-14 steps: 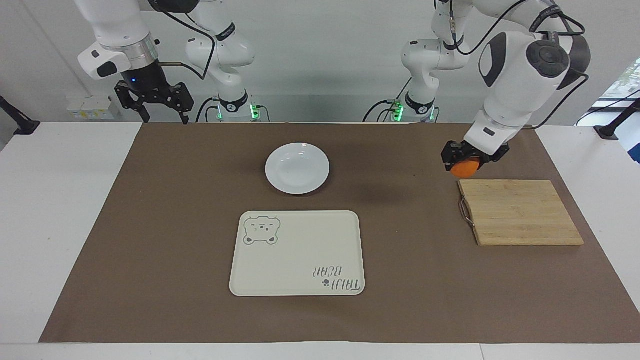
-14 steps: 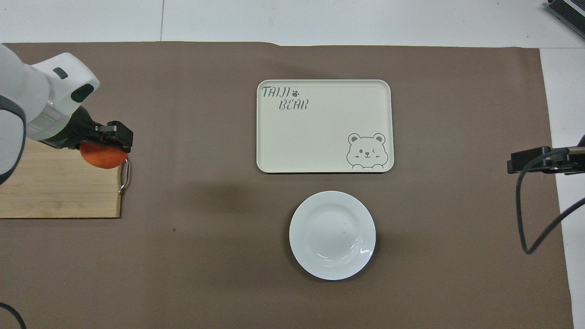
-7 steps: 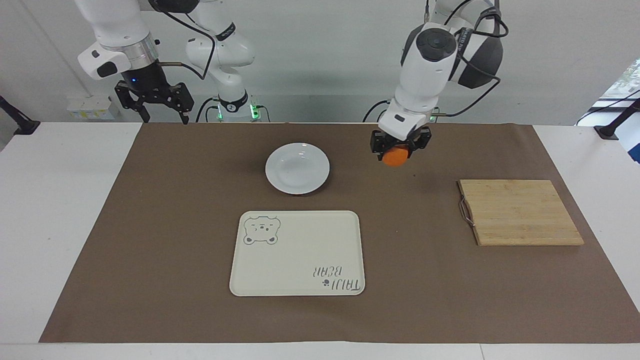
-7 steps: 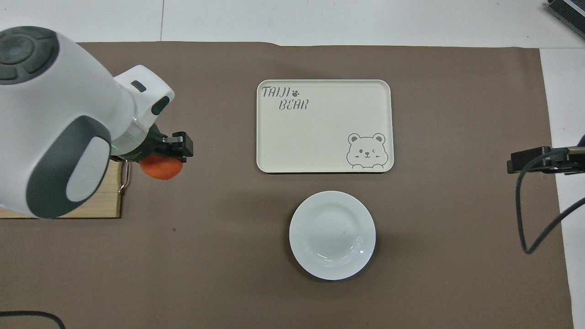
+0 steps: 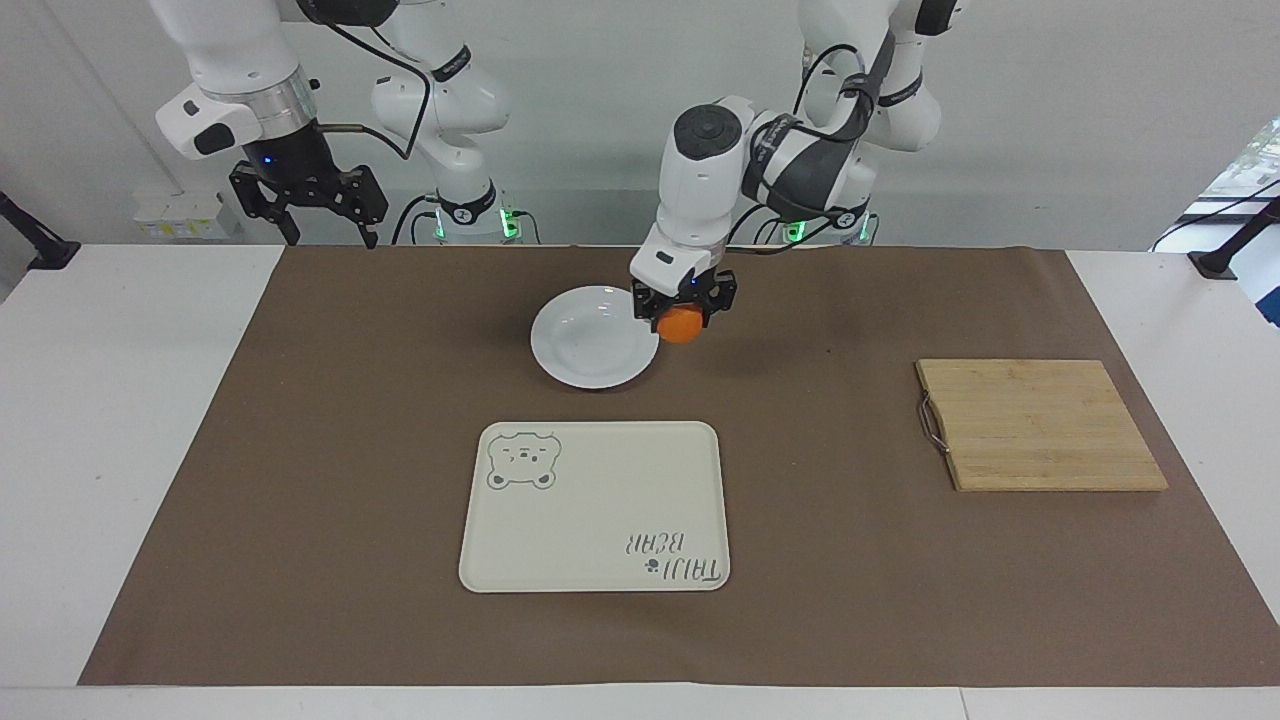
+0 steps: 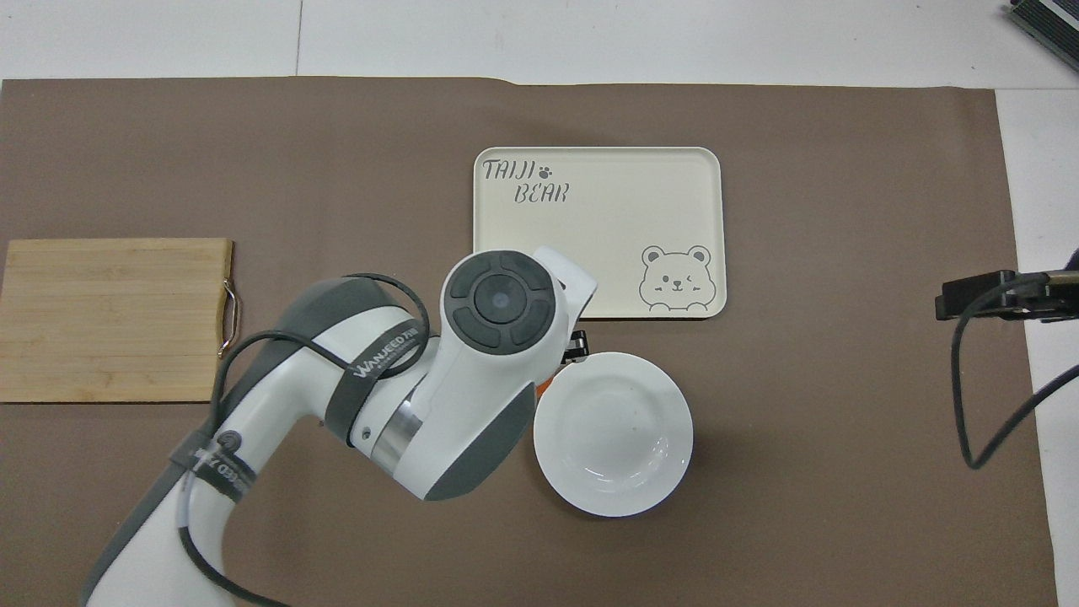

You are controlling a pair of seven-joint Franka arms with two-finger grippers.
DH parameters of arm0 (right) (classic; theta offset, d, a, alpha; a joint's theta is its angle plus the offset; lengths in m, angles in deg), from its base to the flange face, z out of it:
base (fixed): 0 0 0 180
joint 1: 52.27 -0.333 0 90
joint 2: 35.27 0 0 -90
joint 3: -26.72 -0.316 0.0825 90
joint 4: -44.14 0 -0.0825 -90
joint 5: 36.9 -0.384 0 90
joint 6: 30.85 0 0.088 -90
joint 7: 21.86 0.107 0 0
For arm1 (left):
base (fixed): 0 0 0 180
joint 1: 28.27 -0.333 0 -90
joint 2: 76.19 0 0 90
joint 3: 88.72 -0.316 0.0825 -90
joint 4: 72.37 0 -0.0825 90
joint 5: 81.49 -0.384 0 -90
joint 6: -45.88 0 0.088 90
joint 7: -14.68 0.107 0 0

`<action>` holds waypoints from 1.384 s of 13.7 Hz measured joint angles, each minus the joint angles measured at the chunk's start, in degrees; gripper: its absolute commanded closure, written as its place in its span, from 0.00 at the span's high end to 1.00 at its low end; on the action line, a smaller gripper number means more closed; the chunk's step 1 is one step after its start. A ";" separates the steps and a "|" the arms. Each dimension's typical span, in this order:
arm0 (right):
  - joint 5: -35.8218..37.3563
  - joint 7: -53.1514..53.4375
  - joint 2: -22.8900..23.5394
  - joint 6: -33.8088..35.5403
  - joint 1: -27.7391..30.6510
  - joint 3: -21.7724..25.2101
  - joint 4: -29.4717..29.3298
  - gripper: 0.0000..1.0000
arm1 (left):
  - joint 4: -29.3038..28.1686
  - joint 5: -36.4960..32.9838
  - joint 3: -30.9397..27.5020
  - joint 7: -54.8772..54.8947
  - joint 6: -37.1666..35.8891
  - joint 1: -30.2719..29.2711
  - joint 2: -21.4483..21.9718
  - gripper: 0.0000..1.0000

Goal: Place orange and plate with both arms
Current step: 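Carry the orange over the white plate and release it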

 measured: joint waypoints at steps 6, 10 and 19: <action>0.00 0.00 0.00 0.00 0.00 0.00 0.00 1.00 | -4.59 0.68 -0.02 -5.06 11.22 5.50 -3.53 0.00; 0.00 0.00 0.00 0.00 0.00 0.00 0.00 1.00 | -6.88 0.80 -0.01 -10.15 18.09 10.09 -6.82 0.00; 0.00 0.00 0.00 0.00 0.00 0.00 0.00 1.00 | -8.54 0.80 -1.38 -11.83 20.19 12.58 -6.43 1.00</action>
